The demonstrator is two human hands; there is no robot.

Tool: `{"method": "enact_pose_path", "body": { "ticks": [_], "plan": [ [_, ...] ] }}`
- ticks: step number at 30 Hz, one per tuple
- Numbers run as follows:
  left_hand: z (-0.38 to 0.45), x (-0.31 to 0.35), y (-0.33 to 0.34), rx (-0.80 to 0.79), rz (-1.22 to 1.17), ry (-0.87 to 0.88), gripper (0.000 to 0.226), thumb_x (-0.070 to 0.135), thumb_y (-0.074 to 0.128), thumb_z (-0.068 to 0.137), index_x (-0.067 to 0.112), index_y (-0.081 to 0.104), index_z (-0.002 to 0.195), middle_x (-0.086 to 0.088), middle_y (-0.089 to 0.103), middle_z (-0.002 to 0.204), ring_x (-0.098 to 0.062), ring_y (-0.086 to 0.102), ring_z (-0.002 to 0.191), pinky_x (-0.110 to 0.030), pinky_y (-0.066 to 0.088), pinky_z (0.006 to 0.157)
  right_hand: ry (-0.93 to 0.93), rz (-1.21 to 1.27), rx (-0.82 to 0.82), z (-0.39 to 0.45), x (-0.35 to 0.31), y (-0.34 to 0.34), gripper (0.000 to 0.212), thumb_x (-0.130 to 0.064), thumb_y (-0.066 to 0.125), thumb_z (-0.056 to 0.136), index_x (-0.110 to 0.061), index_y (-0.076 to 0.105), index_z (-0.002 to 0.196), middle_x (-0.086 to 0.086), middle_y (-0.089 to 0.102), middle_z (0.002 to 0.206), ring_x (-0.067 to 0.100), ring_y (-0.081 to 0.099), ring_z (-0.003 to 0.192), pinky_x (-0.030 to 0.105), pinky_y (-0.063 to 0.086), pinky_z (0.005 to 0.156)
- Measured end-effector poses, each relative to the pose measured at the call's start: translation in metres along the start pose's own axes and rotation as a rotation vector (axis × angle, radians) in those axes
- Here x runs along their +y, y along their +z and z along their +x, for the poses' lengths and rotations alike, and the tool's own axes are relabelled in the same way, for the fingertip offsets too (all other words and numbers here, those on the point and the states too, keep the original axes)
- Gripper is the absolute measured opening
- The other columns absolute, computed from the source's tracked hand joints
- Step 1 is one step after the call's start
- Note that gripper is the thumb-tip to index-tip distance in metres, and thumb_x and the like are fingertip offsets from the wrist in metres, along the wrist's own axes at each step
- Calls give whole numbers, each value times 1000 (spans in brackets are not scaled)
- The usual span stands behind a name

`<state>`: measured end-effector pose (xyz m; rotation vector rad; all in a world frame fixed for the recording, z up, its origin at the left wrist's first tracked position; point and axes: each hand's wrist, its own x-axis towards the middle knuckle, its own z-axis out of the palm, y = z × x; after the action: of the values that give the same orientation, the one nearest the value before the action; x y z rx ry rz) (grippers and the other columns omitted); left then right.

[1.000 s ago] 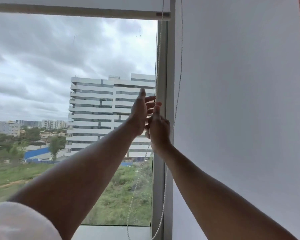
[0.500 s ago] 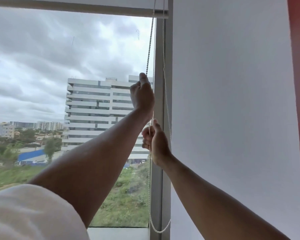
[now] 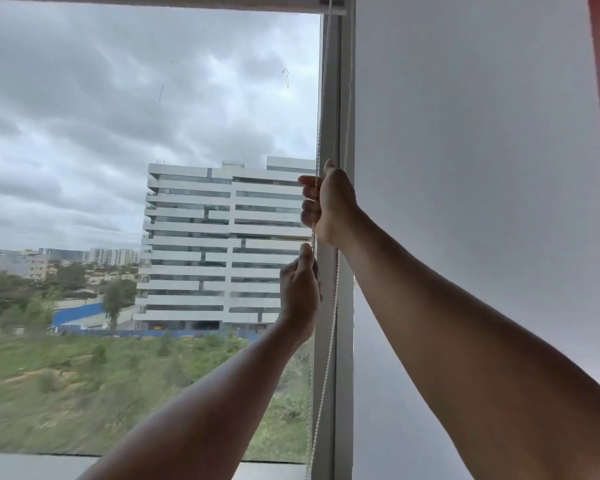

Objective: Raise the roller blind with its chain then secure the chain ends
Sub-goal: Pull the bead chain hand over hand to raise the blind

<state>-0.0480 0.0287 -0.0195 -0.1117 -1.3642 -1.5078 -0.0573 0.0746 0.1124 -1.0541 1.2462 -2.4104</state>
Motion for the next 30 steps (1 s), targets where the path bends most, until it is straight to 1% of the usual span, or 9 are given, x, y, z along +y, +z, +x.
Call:
{"method": "enact_pose_path", "body": {
  "ticks": [4,8,11,15,18,20,23,26,30],
  "plan": [
    [6,3,-3,-48,20,-95,52,34,39,106,23,33,56,5,26,46,-9,18,38,-18,15,37,-119,-127,140,-1,9,6,44,-55,36,97,-26,39,64,-11,33,34,8,27,26,15,23,34],
    [17,14,-8,-63,130,-210,49,43,34,105,20,57,69,6,51,56,-7,41,48,-19,32,45,-318,-90,133,-7,15,3,55,-53,41,98,-25,29,53,-9,24,41,12,21,37,22,19,40],
    [30,34,-5,-67,145,-250,49,50,29,105,22,65,87,2,69,81,-12,61,75,-31,45,70,-367,-200,163,-13,26,-1,67,-55,41,98,-19,39,41,-7,35,40,12,34,36,27,28,45],
    [49,82,11,-122,84,-242,52,51,28,105,18,67,94,1,76,80,-13,70,77,-28,53,69,-389,-262,138,-25,52,-14,62,-51,39,101,-27,63,49,-10,61,48,9,62,53,23,46,53],
    [60,119,30,-131,59,-213,52,49,29,105,13,66,112,-3,72,89,-17,66,78,-32,49,78,-374,-252,103,-37,67,-22,64,-51,39,101,-23,56,46,-9,45,40,12,41,43,26,29,46],
    [64,136,41,-98,49,-177,50,48,31,105,12,66,106,-4,66,81,-15,57,66,-29,44,65,-365,-306,124,-45,84,-28,62,-52,38,100,-16,37,50,0,31,45,16,29,43,28,23,46],
    [64,147,52,-73,168,-171,51,51,29,104,14,63,98,-5,59,83,-14,50,62,-25,40,56,-325,-327,110,-59,103,-35,61,-52,39,100,-8,31,59,2,25,48,15,24,40,21,20,41],
    [64,139,59,114,250,-73,52,49,31,103,12,67,106,-8,70,112,-27,65,98,-39,50,87,-251,-237,25,-65,102,-33,60,-50,41,101,-20,24,52,-8,22,41,11,19,37,19,17,38],
    [64,142,59,265,155,167,60,36,41,100,12,56,47,9,38,38,-20,34,52,-36,30,61,-187,-156,-88,-60,92,-31,64,-47,41,102,-21,30,44,-7,24,37,10,20,32,18,18,36]
  ]
}}
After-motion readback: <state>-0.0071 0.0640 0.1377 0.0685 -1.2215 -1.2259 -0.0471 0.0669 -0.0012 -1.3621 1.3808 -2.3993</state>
